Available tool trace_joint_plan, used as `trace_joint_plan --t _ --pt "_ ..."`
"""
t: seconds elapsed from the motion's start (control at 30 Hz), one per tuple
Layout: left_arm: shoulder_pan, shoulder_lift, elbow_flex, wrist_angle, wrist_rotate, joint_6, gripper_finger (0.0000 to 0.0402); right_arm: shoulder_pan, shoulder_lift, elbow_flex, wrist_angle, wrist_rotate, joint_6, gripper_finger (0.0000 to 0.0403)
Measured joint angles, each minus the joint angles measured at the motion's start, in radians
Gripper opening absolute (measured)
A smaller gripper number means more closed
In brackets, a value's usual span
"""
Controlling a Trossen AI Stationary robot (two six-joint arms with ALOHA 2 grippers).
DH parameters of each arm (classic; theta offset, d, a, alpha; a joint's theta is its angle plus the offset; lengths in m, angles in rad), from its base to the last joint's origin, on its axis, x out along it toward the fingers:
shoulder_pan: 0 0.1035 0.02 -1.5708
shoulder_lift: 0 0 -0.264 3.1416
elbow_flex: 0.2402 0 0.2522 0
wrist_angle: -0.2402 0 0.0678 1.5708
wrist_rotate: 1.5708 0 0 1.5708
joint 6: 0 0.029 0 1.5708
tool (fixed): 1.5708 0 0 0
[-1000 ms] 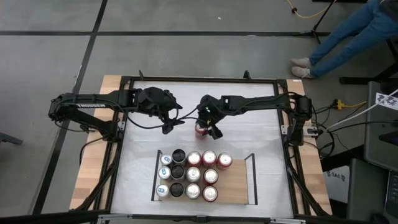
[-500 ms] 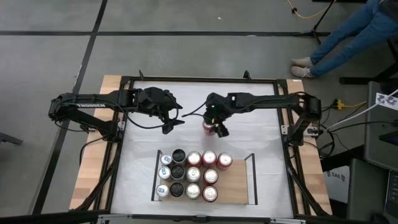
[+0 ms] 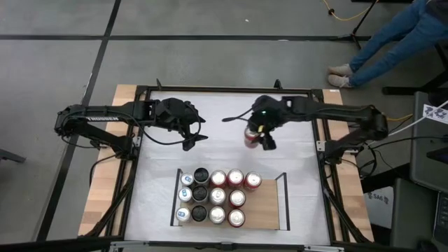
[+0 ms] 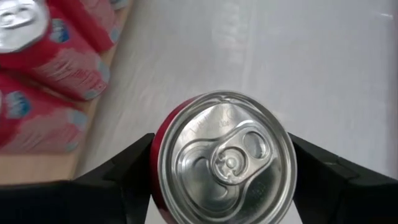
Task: Place canned beverage on shelf
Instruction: Put the red soda can on the shelf
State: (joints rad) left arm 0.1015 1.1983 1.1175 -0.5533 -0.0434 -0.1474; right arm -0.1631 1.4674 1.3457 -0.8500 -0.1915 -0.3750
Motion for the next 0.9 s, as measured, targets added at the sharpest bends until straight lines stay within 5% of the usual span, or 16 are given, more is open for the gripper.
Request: trace_joint_plan --t 0.33,0.9 --pt "0.000 0.000 0.000 0.000 0.000 0.000 0.0326 0.103 -0.150 -0.020 -0.096 0.026 0.012 0.0282" --pt "0.000 0.000 0.000 0.048 0.000 -0.007 0.0326 0.265 -0.438 -0.421 0.139 0.111 0.143 0.0282"
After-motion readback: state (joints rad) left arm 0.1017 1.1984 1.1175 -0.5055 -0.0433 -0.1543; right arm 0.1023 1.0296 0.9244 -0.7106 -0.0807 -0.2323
